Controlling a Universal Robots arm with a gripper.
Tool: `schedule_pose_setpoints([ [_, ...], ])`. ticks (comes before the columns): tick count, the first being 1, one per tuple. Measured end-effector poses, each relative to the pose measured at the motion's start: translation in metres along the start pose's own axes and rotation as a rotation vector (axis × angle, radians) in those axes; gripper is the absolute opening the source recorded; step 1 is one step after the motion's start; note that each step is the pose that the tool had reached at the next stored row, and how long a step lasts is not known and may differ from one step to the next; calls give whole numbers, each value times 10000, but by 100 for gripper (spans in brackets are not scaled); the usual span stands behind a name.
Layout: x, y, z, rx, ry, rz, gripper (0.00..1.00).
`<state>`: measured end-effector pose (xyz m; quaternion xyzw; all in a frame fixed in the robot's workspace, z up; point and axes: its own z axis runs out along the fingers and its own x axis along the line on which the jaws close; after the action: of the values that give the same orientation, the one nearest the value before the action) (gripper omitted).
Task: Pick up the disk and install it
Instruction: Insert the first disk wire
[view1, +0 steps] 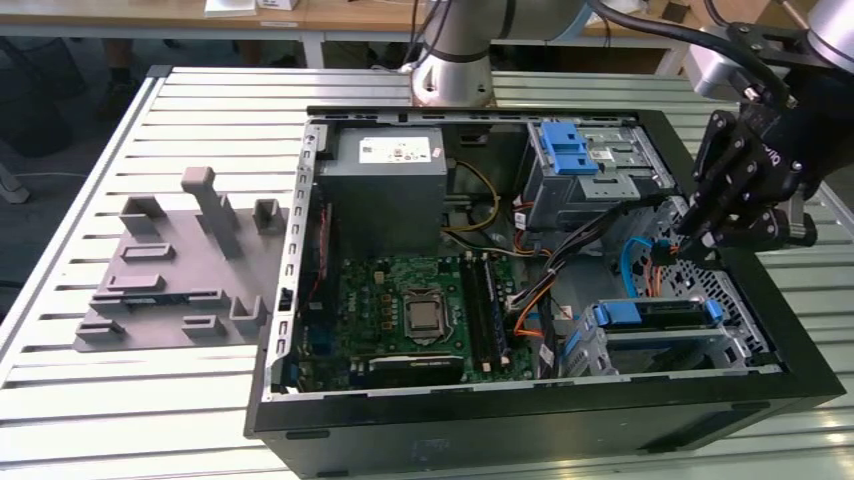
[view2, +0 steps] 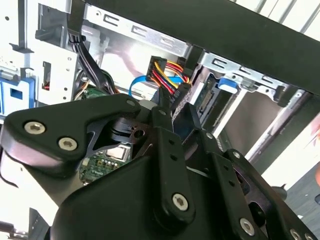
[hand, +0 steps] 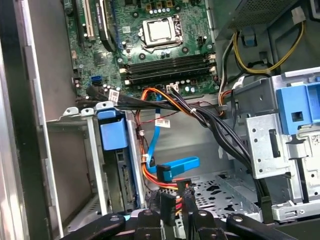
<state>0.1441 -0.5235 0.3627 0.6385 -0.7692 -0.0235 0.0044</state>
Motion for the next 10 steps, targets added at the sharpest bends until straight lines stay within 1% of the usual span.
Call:
schedule_pose_setpoints([
  [4,-22,-10,39,-17,3,58,31],
  [5,-28,-13,46,-11,34,74,31],
  [6,-29,-15,49,-7,56,78,29],
  [7,-30,-16,50,2,102,86,24],
  [8,-30,-16,50,4,109,86,17],
  [10,-29,-16,49,4,112,87,16],
])
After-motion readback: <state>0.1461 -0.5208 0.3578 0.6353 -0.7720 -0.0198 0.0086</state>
